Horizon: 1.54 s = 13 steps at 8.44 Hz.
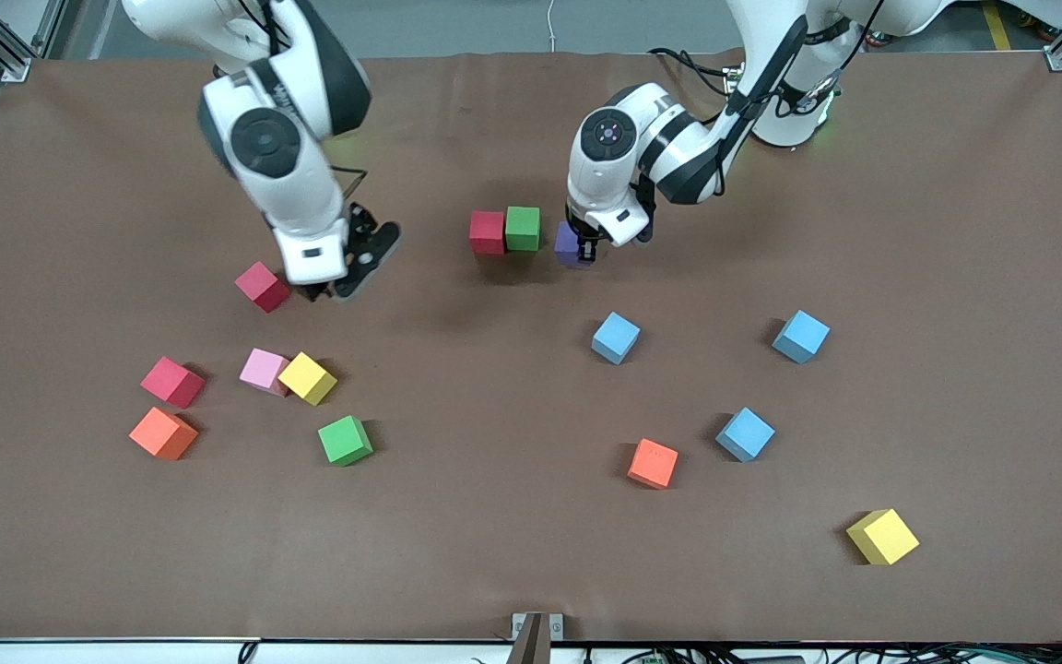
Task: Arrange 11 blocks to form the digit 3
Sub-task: 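Place the purple cube beside the green cube while the right gripper withdraws, then reach and grasp the green cube near the yellow cube with the right gripper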
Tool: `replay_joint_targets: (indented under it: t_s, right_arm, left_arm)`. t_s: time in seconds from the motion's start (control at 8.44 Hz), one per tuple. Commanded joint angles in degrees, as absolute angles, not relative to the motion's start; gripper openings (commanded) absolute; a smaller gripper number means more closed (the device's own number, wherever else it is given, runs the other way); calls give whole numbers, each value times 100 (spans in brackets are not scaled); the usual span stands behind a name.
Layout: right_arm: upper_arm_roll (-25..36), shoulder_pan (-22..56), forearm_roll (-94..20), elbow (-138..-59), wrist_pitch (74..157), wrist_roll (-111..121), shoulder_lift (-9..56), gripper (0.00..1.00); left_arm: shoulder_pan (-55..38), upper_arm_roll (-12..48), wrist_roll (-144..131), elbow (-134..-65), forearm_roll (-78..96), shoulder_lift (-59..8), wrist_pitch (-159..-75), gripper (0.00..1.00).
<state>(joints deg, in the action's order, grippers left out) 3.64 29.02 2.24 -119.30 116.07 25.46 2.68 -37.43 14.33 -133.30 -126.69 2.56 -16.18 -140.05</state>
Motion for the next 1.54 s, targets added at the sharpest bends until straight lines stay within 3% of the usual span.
replay_joint_targets:
  t_s: [0.0,0.47,0.71,1.18,1.42]
  right_arm:
    - [290,2472,105,-11787,11645,2523,184,99]
    - [281,2057,105,-11786,12452,1023,324,99]
    - [281,2074,105,-11760,13294,450,701,99]
    - [281,2083,158,-10322,13561,492,2299,99]
    - [281,2092,193,-9706,13562,518,2784,99]
  left_arm:
    - [-3718,1512,-13403,-13130,343,-1292,-14359,33]
    - [-3753,1635,-13552,-13368,343,-1380,-15099,33]
    - [-3753,1696,-13946,-13447,343,-1467,-15266,33]
    - [-3744,1880,-14019,-13737,334,-1661,-16030,33]
    - [-3744,1977,-14027,-13737,343,-1687,-16040,33]
